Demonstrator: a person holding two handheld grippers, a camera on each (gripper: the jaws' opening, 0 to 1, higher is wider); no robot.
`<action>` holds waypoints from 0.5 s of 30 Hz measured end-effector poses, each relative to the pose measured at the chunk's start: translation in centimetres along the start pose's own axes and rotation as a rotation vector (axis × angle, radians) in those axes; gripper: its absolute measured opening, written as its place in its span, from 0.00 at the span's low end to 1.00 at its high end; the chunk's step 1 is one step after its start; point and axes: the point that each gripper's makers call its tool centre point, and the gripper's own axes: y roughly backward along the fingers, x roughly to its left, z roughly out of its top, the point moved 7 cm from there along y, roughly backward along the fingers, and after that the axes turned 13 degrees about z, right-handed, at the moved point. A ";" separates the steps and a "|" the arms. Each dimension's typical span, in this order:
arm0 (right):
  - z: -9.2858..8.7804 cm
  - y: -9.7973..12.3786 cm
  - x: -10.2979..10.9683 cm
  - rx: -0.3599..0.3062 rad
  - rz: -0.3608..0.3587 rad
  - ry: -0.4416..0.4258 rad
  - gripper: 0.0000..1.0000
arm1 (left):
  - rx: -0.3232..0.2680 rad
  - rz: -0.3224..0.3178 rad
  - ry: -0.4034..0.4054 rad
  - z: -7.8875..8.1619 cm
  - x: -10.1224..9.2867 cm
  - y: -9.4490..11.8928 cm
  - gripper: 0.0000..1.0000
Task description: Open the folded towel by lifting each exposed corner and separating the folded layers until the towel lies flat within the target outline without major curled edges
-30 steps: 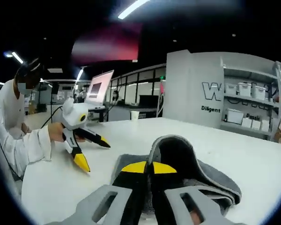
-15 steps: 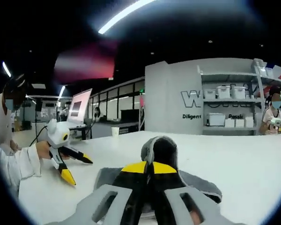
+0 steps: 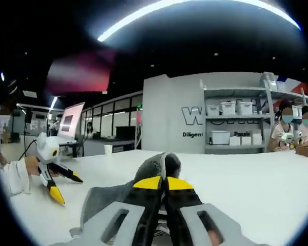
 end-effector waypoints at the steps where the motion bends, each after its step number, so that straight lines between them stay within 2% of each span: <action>1: -0.1 0.0 -0.1 0.003 -0.005 0.008 0.00 | -0.001 0.000 0.000 0.0 0.0 0.0 0.95; 9: -0.6 -0.4 -1.7 0.051 -0.116 0.142 0.00 | -0.005 -0.002 0.000 0.1 -0.1 0.1 0.95; 15: -1.3 -1.1 -2.4 0.152 -0.197 0.310 0.00 | -0.008 -0.004 0.002 0.2 -0.2 0.1 0.95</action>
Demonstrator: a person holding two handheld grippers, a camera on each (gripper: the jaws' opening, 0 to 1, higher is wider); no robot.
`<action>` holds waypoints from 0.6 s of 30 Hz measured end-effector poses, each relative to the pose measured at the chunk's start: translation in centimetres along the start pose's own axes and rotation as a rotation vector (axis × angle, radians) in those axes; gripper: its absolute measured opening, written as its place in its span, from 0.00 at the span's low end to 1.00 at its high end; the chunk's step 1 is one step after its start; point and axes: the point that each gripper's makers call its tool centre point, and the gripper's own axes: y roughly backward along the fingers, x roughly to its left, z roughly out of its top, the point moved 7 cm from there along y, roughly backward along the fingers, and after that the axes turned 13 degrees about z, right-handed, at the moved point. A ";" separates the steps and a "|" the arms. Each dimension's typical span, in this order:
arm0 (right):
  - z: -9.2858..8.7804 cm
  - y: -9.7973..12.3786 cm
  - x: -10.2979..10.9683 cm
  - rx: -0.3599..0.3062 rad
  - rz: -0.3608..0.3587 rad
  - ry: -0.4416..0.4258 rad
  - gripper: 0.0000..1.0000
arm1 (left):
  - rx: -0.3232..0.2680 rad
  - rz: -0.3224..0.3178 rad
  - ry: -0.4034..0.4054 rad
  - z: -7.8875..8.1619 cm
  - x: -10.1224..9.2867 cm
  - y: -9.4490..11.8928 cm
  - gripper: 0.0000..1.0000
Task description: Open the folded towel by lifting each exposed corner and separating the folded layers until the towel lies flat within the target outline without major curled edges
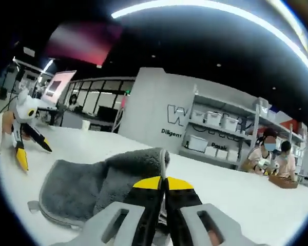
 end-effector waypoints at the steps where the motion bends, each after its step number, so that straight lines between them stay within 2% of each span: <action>1: -0.2 -0.2 -0.1 0.021 -0.007 0.022 0.00 | 0.000 0.000 0.001 0.0 0.0 0.0 0.95; 12: -3.1 -1.9 -0.5 0.140 -0.052 0.128 0.00 | -0.006 -0.003 0.002 0.1 -0.1 0.1 0.95; 18: -4.9 -3.2 -1.0 0.194 -0.046 0.154 0.00 | -0.009 -0.003 0.002 0.2 0.0 0.1 0.95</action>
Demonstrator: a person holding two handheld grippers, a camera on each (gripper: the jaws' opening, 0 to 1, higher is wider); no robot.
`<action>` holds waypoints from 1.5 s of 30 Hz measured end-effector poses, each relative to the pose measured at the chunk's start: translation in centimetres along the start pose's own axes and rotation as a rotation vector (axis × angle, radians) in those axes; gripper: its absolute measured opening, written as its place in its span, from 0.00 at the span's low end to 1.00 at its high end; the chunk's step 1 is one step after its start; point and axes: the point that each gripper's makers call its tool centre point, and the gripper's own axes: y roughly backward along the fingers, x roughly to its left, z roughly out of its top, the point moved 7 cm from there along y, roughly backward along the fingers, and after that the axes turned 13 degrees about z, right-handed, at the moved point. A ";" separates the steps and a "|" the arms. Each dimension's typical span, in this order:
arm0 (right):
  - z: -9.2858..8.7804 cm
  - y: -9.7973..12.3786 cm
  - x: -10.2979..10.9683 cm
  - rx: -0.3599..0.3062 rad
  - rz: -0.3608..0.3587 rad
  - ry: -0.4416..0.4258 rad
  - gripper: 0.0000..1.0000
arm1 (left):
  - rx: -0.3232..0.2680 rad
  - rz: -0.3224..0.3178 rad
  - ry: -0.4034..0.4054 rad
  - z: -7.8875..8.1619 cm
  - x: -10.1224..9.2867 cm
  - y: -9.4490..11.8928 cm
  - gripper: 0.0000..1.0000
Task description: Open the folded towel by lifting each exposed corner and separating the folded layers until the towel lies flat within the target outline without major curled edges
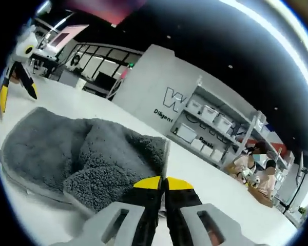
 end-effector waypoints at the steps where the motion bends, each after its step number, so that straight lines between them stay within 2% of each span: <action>1: -0.2 -0.1 0.0 0.006 0.003 -0.006 0.00 | 0.000 0.001 0.000 0.0 0.0 0.0 0.95; 9: -1.6 -0.7 -0.3 0.039 0.029 -0.070 0.00 | 0.002 0.000 -0.003 0.0 -0.1 -0.1 0.95; 10: -1.9 -0.8 -0.4 0.038 0.040 -0.104 0.00 | 0.004 -0.001 -0.003 -0.1 -0.1 -0.1 0.95; 13: -2.0 -0.4 -0.7 0.047 0.031 -0.131 0.00 | 0.004 0.001 -0.003 -0.1 -0.1 -0.1 0.95; 21: -2.6 0.2 -1.8 0.062 -0.048 -0.182 0.30 | 0.007 0.001 -0.005 -0.1 -0.1 -0.1 0.95; 25: -2.8 1.0 -2.8 0.069 -0.112 -0.227 0.50 | 0.009 0.001 -0.005 -0.1 -0.1 -0.1 0.95; 31: -2.9 2.2 -3.8 0.065 -0.159 -0.289 0.68 | 0.006 -0.004 -0.004 -0.1 -0.2 -0.1 0.95; 37: -2.6 3.3 -4.4 0.056 -0.185 -0.326 0.75 | 0.008 -0.003 0.000 -0.1 -0.1 -0.2 0.95; 41: -2.5 4.1 -4.9 0.066 -0.203 -0.332 0.69 | 0.007 -0.002 0.002 -0.1 -0.1 -0.2 0.95; 45: -2.1 4.9 -5.3 0.024 -0.207 -0.371 0.73 | 0.008 -0.003 0.001 -0.1 -0.1 -0.2 0.95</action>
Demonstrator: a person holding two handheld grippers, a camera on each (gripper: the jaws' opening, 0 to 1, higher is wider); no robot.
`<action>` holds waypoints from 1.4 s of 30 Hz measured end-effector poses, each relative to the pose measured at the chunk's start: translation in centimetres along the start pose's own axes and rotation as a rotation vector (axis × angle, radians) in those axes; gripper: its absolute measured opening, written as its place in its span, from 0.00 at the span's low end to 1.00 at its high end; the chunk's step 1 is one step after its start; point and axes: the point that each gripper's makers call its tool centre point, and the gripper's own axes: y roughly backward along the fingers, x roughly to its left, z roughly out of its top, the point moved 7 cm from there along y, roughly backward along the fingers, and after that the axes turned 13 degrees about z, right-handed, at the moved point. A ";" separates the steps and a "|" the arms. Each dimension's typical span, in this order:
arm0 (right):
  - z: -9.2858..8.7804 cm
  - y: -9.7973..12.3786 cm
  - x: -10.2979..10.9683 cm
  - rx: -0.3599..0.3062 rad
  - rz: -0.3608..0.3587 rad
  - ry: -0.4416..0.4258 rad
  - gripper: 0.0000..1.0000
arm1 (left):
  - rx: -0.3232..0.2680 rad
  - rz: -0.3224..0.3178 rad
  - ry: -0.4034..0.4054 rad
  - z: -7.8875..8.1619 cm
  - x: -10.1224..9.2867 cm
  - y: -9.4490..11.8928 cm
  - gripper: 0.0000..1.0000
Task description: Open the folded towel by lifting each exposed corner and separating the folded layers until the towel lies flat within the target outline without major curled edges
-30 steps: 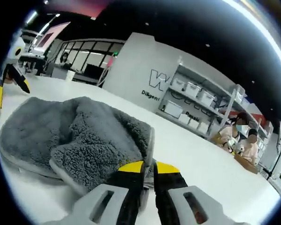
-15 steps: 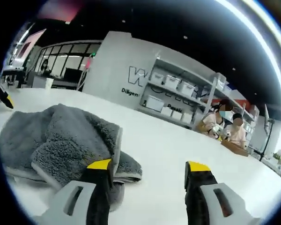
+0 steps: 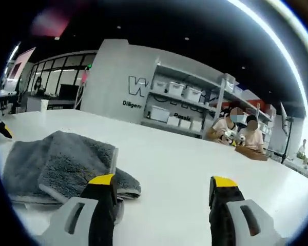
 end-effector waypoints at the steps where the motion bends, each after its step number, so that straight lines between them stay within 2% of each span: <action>1: 0.0 0.1 0.0 0.001 -0.001 -0.002 0.73 | 0.000 0.000 0.000 0.0 0.0 0.0 0.95; 5: 0.1 0.6 -0.3 0.010 -0.006 -0.016 0.79 | 0.003 0.000 -0.001 -0.1 0.0 0.0 0.95; 14: 0.1 0.9 -0.2 0.033 0.012 -0.051 0.99 | -0.009 -0.003 0.020 0.0 -0.1 0.1 0.96; 22: 0.0 1.0 0.2 0.056 0.032 -0.036 0.99 | -0.055 -0.030 0.088 0.6 -0.5 0.2 0.96; 28: 0.2 1.3 0.2 0.046 0.031 -0.040 0.99 | -0.083 -0.046 0.126 1.0 -1.1 -0.1 0.94; 31: 0.5 1.6 -0.1 0.030 0.027 -0.050 0.99 | -0.087 -0.094 0.132 1.1 -1.9 -0.3 0.87; 37: 0.8 1.9 0.0 0.015 0.031 -0.060 0.99 | -0.121 -0.134 0.144 1.4 -2.7 -0.5 0.71; 42: 0.9 1.8 0.1 0.012 0.039 -0.062 0.99 | -0.147 -0.176 0.192 1.8 -3.5 -0.8 0.58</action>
